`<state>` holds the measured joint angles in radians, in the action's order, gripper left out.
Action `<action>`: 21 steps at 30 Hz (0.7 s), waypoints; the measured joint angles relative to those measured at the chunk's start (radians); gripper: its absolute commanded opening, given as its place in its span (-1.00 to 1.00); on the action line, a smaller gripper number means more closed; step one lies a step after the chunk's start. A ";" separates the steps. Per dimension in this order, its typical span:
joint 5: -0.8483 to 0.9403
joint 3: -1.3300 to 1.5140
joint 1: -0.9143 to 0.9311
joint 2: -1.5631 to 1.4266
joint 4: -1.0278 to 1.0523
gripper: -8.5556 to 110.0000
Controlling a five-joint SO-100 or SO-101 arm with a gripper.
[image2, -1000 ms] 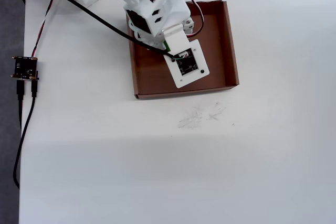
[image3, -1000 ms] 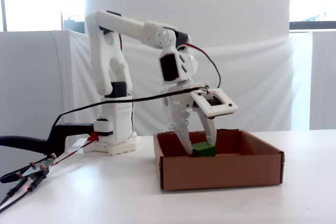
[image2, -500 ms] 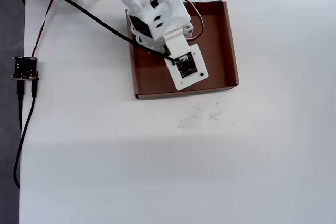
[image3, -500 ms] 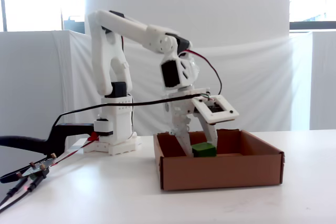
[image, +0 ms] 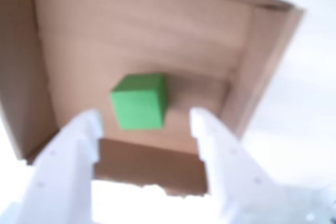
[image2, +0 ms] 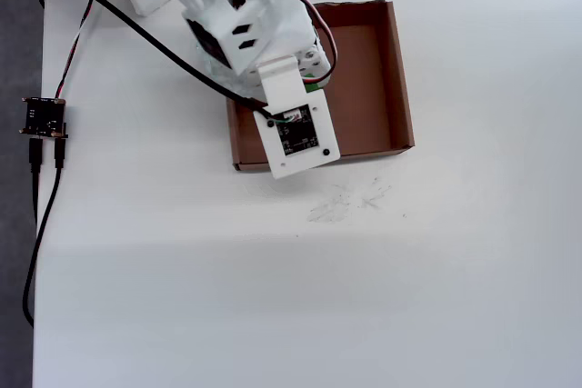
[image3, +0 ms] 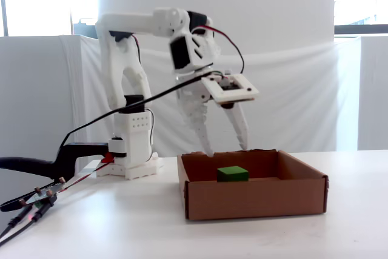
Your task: Grasp a green cube and put it in a box.
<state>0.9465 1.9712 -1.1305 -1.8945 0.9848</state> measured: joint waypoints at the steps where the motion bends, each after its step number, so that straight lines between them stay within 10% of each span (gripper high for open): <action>1: 0.018 -0.048 0.049 -0.034 0.054 -0.47; 21: 0.137 0.183 0.512 -0.385 -0.153 -0.51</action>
<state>1.0830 2.1537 -0.6182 -2.2795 0.8314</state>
